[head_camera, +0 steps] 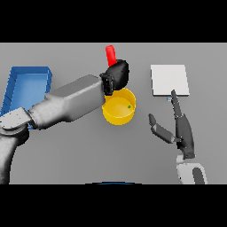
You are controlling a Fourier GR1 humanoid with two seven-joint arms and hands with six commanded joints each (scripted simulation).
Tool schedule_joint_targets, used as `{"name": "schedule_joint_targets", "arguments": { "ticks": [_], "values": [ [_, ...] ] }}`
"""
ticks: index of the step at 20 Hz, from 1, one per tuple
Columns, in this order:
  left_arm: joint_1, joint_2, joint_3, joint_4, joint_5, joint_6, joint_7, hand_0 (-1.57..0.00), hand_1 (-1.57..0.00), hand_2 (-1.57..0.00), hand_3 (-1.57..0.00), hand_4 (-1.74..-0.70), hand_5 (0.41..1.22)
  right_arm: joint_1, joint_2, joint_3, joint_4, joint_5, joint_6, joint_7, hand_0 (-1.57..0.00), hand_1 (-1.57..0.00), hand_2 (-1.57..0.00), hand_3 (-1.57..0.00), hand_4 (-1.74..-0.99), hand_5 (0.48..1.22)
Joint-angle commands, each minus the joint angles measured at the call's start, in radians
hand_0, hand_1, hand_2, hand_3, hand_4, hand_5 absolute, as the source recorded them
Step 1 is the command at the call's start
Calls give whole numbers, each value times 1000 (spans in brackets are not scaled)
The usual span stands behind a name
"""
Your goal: Pick up the red beaker and tilt it to pour out 1 green nut into yellow bowl. Pick up the yellow bowl and place it on the metallic measuring scale.
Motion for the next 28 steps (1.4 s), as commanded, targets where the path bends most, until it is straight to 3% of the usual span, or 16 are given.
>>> {"name": "schedule_joint_targets", "arguments": {
  "ticks": [1,6,9,11,15,18,21,22,25,28],
  "values": [
    [-10,-8,-15,-4,-7,-9,1,-1571,-1571,-1571,-1571,-1722,1221,4,4,0,3,-10,5,-1,1,1,1,1,-1154,634],
    [-110,9,-42,35,4,5,-60,-1571,-1571,-1571,-1571,-1721,1221,1,8,-5,-3,-27,8,-16,1,1,1,1,-1157,638],
    [-218,55,-21,91,17,47,-66,-1571,-1571,-1571,-1571,-1725,1221,-7,8,3,4,-24,16,-31,1,1,1,1,-1154,654],
    [-271,79,30,155,60,91,-62,-1571,-1571,-1571,-1179,-1731,1221,-17,7,1,18,-18,11,-30,1,1,1,1,-1160,660],
    [-365,114,211,356,232,109,-5,-1571,-1571,-1571,-1410,-1729,1221,-18,14,5,7,-33,21,-33,1,1,1,1,-1156,658],
    [-372,184,430,462,466,122,61,-1571,-1571,-1571,-1427,-1735,1221,-35,4,10,20,20,-10,-10,1,1,1,1,-1140,637],
    [-337,239,579,551,652,177,127,-1571,-1571,-1571,-1394,-1738,1221,-43,12,15,28,3,3,-26,1,1,1,1,-1129,625],
    [-318,279,624,572,712,196,108,-1571,-1571,-1571,-1430,-1739,1221,-40,10,6,31,-27,19,-48,1,1,1,1,-1110,623],
    [-237,338,727,621,875,253,151,-1571,-1571,-1571,-1499,-1740,1221,-36,2,-2,31,-71,54,-58,1,1,1,1,-1081,631],
    [-120,389,779,638,993,324,207,-1571,-1571,-1571,-1534,-1740,1221,-42,-4,-4,33,-79,62,-46,1,1,1,1,-1126,651]
  ]
}}
